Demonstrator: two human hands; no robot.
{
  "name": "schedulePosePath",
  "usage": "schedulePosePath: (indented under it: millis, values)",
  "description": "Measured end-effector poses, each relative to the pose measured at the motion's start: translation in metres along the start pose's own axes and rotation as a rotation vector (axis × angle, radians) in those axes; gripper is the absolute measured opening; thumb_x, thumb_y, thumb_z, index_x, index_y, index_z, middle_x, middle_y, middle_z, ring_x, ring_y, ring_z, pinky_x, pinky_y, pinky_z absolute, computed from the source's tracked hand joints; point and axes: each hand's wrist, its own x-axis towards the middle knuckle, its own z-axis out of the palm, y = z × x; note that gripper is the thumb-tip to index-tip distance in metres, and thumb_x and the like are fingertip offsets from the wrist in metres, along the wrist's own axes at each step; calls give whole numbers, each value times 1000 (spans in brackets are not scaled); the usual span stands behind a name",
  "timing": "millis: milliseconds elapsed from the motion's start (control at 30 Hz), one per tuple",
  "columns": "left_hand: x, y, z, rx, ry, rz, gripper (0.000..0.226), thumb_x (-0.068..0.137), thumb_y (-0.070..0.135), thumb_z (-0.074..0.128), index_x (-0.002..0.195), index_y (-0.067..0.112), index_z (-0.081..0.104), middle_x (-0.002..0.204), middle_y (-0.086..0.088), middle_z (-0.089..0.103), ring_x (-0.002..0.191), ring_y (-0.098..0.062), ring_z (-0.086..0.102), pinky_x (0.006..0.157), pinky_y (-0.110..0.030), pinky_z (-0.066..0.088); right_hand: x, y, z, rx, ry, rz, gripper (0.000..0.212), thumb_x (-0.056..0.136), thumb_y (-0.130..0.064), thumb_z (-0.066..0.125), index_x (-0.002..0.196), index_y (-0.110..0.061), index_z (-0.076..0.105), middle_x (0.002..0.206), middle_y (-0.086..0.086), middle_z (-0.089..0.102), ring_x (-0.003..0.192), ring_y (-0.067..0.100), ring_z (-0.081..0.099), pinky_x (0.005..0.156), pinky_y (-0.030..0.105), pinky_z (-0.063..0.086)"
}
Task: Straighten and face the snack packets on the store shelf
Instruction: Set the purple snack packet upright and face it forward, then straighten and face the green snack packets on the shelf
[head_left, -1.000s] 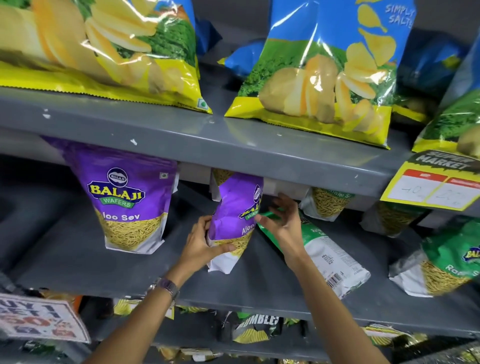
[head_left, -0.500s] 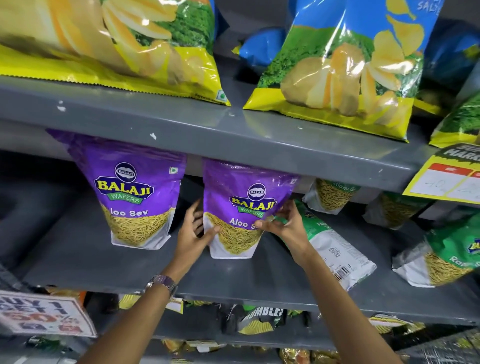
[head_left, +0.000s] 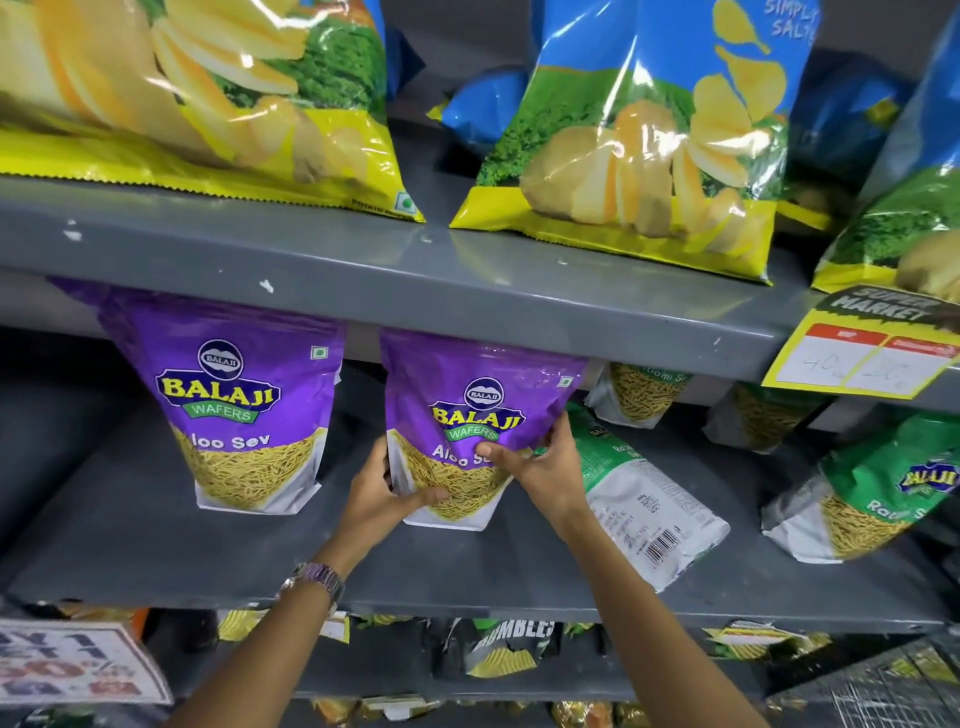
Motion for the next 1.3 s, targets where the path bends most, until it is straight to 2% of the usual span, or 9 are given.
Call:
schedulePosePath:
  millis: [233, 333, 467, 633, 733, 867, 1067, 1200, 1300]
  values:
    - [-10, -2, 0, -2, -12, 6, 92, 48, 53, 86, 127, 50, 39, 130, 23, 57, 122, 1, 52, 105, -37, 43, -3, 3, -1, 55, -45, 20, 78, 56, -12, 89, 120, -19, 44, 111, -3, 66, 97, 5, 67, 77, 21, 56]
    - [-39, -10, 17, -34, 300, 37, 103, 50, 61, 80, 137, 32, 34, 140, 14, 42, 128, -1, 42, 108, -30, 36, -4, 6, -20, 33, -125, -6, 74, 61, -5, 85, 120, -9, 42, 109, -4, 61, 90, -8, 62, 75, 10, 49]
    - [-92, -11, 85, -40, 522, 136, 47, 68, 46, 68, 111, 47, 48, 115, 11, 53, 103, -3, 55, 90, -16, 45, 4, 22, -75, 3, -23, 15, 59, 69, -14, 81, 117, -15, 46, 109, -1, 59, 99, 7, 58, 84, 18, 47]
    - [-58, 7, 190, -155, 288, -123, 38, 76, 19, 75, 105, 17, 51, 114, -13, 59, 97, -17, 56, 76, -16, 48, 41, 48, -164, -348, 172, 107, 39, 80, -21, 71, 114, -6, 56, 107, 11, 64, 98, 23, 59, 66, 19, 42]
    - [-20, 24, 231, -389, 326, -370, 43, 68, 19, 81, 97, 5, 53, 88, -8, 57, 86, -20, 52, 66, -20, 44, 70, 76, -203, -611, -81, 317, 42, 75, -47, 69, 102, -14, 66, 110, 14, 68, 105, 31, 62, 78, 31, 45]
    - [-4, 33, 247, -516, 245, -591, 14, 79, 13, 71, 87, 9, 60, 67, -1, 64, 63, -12, 60, 54, -24, 48, 77, 111, -222, -386, -337, 517, 46, 68, -56, 72, 97, -20, 70, 113, 4, 70, 100, 21, 66, 95, 40, 51]
    - [-15, 27, 247, -347, 263, -404, 42, 71, 16, 79, 106, 5, 58, 96, -7, 72, 73, -7, 68, 49, -23, 53, 57, 99, -231, -65, -277, 458, 37, 70, -24, 80, 99, -9, 65, 98, 11, 73, 82, 22, 71, 66, 30, 56]
    - [-17, 41, 256, -193, 266, -224, 53, 66, 16, 83, 105, 12, 47, 109, -16, 65, 88, -23, 64, 77, -43, 54, 45, 97, -256, 67, -255, 336, 60, 66, -14, 83, 117, -10, 52, 109, 7, 69, 97, 21, 68, 77, 31, 54]
    - [-3, 60, 264, -105, 231, -39, 55, 59, 22, 86, 98, 21, 47, 109, -23, 61, 93, -33, 62, 80, -39, 52, 47, 89, -272, 82, -241, 232, 70, 63, -1, 82, 121, -10, 45, 109, 3, 67, 98, 15, 66, 79, 28, 55]
